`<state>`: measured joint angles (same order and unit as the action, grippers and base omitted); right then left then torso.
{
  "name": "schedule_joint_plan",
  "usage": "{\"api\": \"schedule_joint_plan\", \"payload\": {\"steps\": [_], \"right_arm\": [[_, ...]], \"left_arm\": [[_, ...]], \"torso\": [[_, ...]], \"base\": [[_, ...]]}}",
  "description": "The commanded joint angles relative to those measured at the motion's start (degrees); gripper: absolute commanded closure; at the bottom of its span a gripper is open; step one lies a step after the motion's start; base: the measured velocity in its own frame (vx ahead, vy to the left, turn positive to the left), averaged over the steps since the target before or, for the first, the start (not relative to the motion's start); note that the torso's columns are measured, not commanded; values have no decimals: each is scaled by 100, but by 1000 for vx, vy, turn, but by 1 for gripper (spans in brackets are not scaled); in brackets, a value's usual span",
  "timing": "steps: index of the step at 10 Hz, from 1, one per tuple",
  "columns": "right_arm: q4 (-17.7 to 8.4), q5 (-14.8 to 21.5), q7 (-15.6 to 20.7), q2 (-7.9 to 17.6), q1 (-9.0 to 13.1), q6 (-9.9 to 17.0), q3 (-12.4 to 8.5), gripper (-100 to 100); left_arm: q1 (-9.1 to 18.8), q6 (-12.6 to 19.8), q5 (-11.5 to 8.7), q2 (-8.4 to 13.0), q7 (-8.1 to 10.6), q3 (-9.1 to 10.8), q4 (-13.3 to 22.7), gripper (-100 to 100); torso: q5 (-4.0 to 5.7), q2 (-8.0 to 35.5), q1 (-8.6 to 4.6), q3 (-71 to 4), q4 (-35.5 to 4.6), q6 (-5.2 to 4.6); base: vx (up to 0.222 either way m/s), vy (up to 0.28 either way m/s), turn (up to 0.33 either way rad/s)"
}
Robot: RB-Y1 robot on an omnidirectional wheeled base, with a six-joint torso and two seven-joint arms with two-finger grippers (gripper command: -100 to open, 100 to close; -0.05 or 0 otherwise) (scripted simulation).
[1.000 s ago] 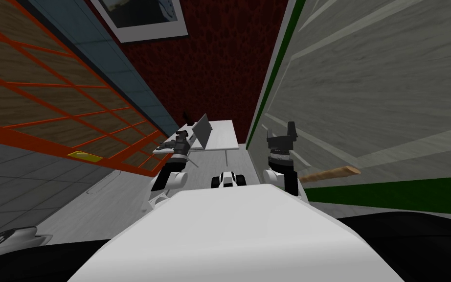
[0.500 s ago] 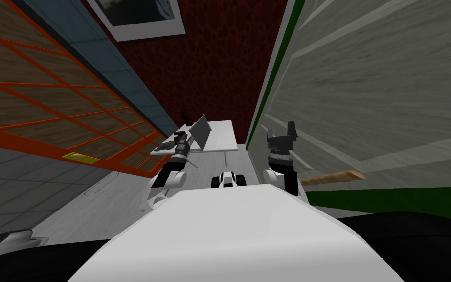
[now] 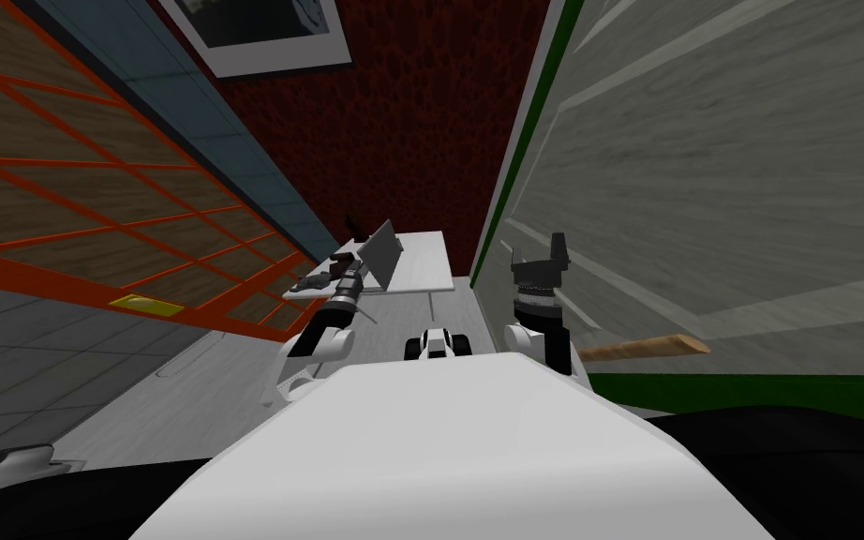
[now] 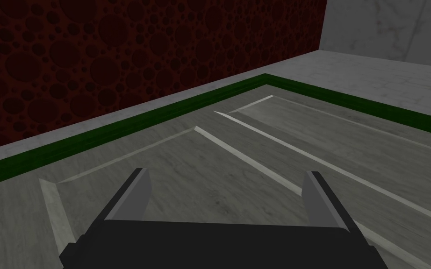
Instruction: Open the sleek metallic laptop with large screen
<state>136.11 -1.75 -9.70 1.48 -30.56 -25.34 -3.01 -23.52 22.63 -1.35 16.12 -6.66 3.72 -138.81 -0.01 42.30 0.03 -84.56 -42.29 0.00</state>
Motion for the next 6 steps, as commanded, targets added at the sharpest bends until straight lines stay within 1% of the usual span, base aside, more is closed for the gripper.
{"api": "schedule_joint_plan", "payload": {"steps": [1, 4, 6], "right_arm": [[0, 0, 0, 0, 0, 0, 0, 0], [0, 0, 0, 0, 0, 0, 0, 0], [0, 0, 0, 0, 0, 0, 0, 0]], "left_arm": [[16, 302, 18, 94, -22, 46, -25, -100], [30, 800, 63, 270, -64, 108, -199, -100], [39, 1059, 86, 384, -86, 140, -383, -100]], "torso": [[1, -6, -4, -4, 2, 0], [-1, -30, -6, -19, 15, -11], [0, -45, -5, -30, 18, -16]], "base": [[30, -25, 11], [28, -30, 3], [37, -23, -3]]}}
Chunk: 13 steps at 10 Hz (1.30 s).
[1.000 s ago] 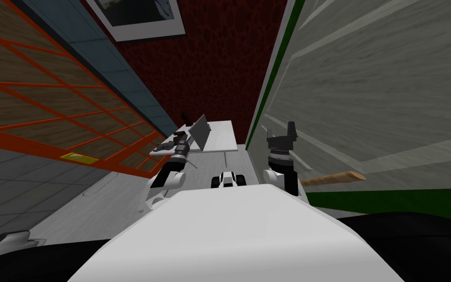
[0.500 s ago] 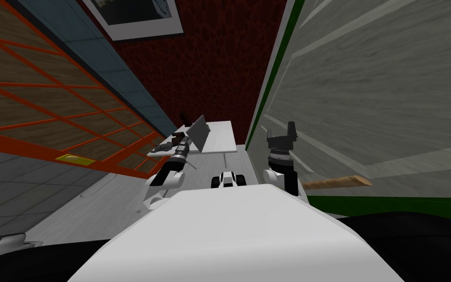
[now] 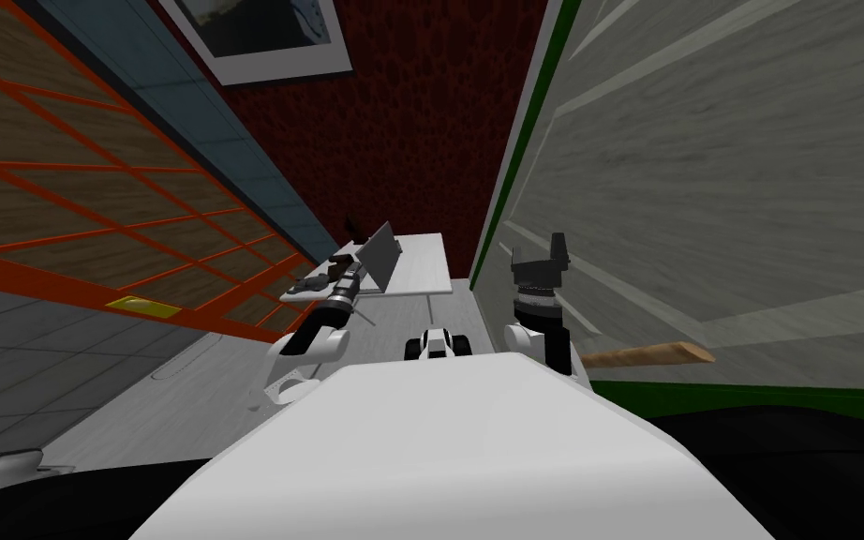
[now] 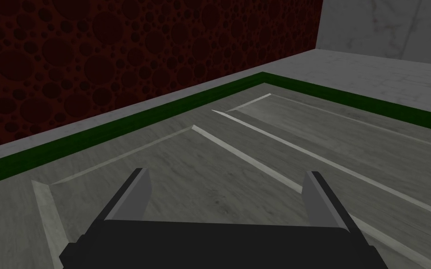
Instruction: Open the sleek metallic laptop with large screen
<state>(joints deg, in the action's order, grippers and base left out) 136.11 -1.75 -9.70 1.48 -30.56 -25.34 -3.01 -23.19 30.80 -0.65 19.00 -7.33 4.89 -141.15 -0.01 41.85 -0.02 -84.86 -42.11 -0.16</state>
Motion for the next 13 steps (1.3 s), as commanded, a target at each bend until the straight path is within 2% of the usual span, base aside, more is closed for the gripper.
{"api": "schedule_joint_plan", "payload": {"steps": [1, 6, 7, 8, 9, 10, 11, 13], "right_arm": [[0, 0, 0, 0, 0, 0, 0, 0], [0, 0, 0, 0, 0, 0, 0, 0], [0, 0, 0, 0, 0, 0, 0, 0], [0, 0, 0, 0, 0, 0, 0, 0], [0, 0, 0, 0, 0, 0, 0, 0], [0, 0, 0, 0, 0, 0, 0, 0], [0, 0, 0, 0, 1, 0, 0, 0], [0, 0, 0, 1, 1, 0, -1, 0]], "left_arm": [[11, 347, 26, 146, -28, 35, -261, -100], [26, 609, 50, 288, -49, 67, -869, -100], [44, 630, 28, 300, -40, 84, -811, -100], [147, 800, -33, 373, -2, 178, -869, -100], [87, 699, -7, 342, -22, 138, -849, -100], [94, 722, -12, 347, -16, 145, -854, 100], [170, 638, -139, 180, 161, 129, -734, 100], [238, 565, -267, 13, 338, 115, -601, 100]], "torso": [[1, 6, -1, 3, -4, 2], [0, 50, 5, 33, -20, 15], [-1, 51, 7, 33, -20, 16], [-1, 48, 6, 32, -19, 15], [1, 20, 2, 15, -12, 14], [1, 33, 2, 20, -13, 16], [-5, 45, 9, 30, -12, 15], [-11, 45, 37, 29, -16, 16]], "base": [[39, -23, -1], [19, -16, -5], [0, 0, 0], [90, -9, -44], [58, -4, -11], [8, -1, 4], [-9, 41, 33], [-31, 105, 45]]}}
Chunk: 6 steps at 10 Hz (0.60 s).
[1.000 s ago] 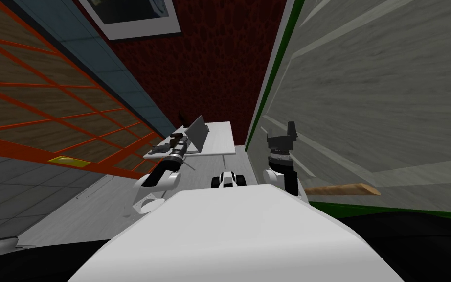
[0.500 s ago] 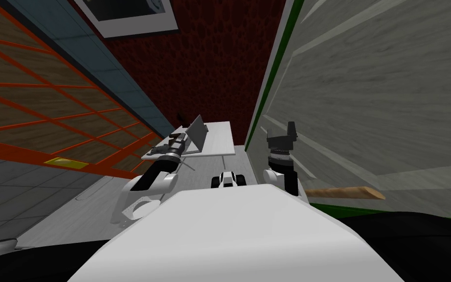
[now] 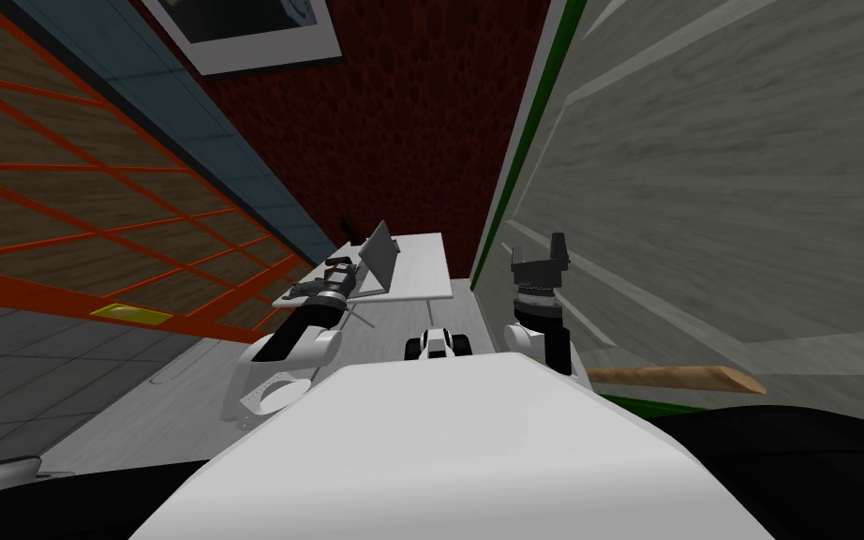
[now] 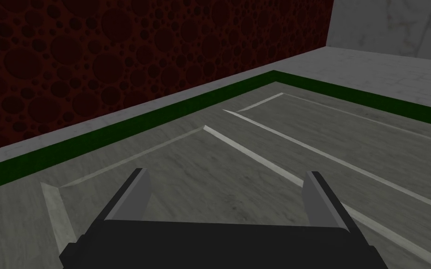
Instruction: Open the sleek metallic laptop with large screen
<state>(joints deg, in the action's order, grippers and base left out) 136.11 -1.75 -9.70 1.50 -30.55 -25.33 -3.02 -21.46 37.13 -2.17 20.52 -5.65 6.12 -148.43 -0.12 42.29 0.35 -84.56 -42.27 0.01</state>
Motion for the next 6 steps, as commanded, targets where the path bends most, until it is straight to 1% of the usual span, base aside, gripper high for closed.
{"api": "schedule_joint_plan", "payload": {"steps": [1, 2, 4, 5, 6], "right_arm": [[0, 0, 0, 0, 0, 0, 0, 0], [0, 0, 0, 0, 0, 0, 0, 0], [0, 0, 0, 0, 0, 0, 0, 0], [0, 0, 0, 0, 0, 0, 0, 0], [0, 0, 0, -1, 0, 0, 1, 0]], "left_arm": [[99, -104, -178, -222, 258, -14, 194, 100], [168, -177, -305, -388, 435, -28, 328, 100], [236, -249, -432, -555, 613, -42, 461, 100], [208, -222, -406, -483, 550, -20, 412, 100], [235, -229, -373, -453, 535, 17, 609, -100]], "torso": [[4, 4, -13, 3, -2, 0], [10, 1, -32, 1, -2, -1], [13, -5, -42, -3, 0, -1], [14, -1, -43, -1, -1, -1], [17, -2, -55, -1, -1, -1]], "base": [[-28, 104, 26], [-21, 121, 55], [-18, 103, 33], [-13, 45, 2], [12, -29, 2]]}}
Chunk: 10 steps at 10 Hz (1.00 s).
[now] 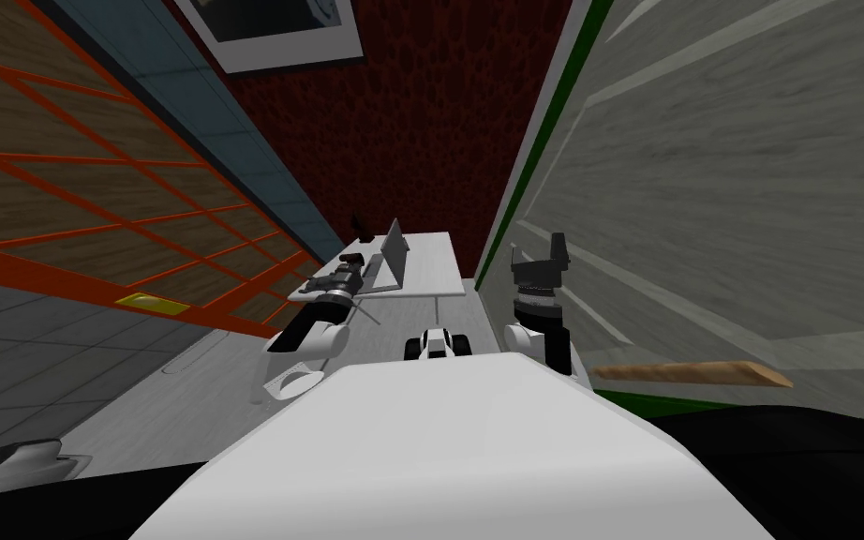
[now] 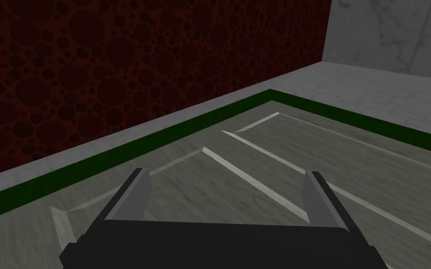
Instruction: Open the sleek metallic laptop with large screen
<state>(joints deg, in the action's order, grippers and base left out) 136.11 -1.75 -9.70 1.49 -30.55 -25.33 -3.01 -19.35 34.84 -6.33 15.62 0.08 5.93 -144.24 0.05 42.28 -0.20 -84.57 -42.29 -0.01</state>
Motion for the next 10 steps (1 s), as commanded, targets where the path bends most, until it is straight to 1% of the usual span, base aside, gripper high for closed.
{"api": "schedule_joint_plan", "payload": {"steps": [1, 2, 5, 7, 8, 9, 10], "right_arm": [[0, 0, 0, -1, 0, 0, 1, 0], [1, 0, 0, -1, 0, 0, 1, 0], [1, 0, 0, -2, 0, 0, 2, 0], [1, 0, 0, -2, 0, 0, 2, 0], [1, 0, 0, -2, 0, 0, 2, 0], [1, 0, 0, -2, -1, 0, 2, 0], [1, 0, 0, -2, -1, 0, 2, 0]], "left_arm": [[41, 17, 84, 83, -78, 76, 284, -100], [53, 61, 138, 157, -134, 137, 312, -100], [46, 247, 270, 384, -282, 308, 179, -100], [47, 377, 372, 552, -394, 436, 266, -100], [30, 483, 425, 662, -459, 515, 170, -100], [11, 574, 462, 749, -506, 575, -48, -100], [4, 601, 472, 774, -520, 592, -156, -100]], "torso": [[4, -6, -12, -4, 2, 0], [5, -10, -16, -6, 3, 0], [-4, 0, 16, 0, 0, 1], [-4, 5, 17, 3, -1, 1], [-6, 5, 23, 3, -1, 1], [-5, 0, 21, 0, 0, -1], [0, -8, 11, -6, 0, -6]], "base": [[29, -91, 10], [25, -126, 14], [39, -164, 10], [27, -186, 11], [39, -186, 17], [70, -179, 22], [54, -116, 9]]}}
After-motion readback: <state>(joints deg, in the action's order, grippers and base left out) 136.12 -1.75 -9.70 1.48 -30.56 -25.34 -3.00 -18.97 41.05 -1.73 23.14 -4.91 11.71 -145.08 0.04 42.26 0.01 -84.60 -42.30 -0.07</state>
